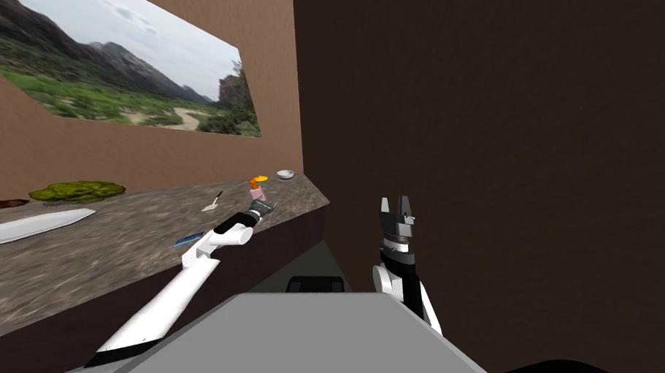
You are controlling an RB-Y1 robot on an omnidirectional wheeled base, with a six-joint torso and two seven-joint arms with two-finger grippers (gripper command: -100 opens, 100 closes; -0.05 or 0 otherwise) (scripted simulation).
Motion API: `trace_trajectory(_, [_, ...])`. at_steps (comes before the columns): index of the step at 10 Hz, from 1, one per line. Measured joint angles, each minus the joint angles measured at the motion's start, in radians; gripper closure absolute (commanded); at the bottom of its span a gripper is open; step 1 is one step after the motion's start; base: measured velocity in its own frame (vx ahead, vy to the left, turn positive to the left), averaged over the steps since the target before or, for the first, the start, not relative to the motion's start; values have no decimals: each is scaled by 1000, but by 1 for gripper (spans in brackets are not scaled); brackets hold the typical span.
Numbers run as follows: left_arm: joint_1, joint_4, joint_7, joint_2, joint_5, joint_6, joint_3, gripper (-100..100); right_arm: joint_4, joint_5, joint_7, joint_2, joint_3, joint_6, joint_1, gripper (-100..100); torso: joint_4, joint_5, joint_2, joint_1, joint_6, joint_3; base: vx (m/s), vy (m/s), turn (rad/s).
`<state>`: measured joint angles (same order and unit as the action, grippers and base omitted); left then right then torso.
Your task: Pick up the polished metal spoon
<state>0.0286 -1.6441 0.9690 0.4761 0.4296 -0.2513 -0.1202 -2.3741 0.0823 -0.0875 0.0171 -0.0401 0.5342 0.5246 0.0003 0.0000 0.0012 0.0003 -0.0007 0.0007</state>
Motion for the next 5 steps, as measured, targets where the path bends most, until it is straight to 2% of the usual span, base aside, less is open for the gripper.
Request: trace_trajectory(5, [-88,134,122,55,30,-141,-24,-100,0,0,0,0,0,0,0,0,0,0,0,0,0,0,-25,-1,-77])
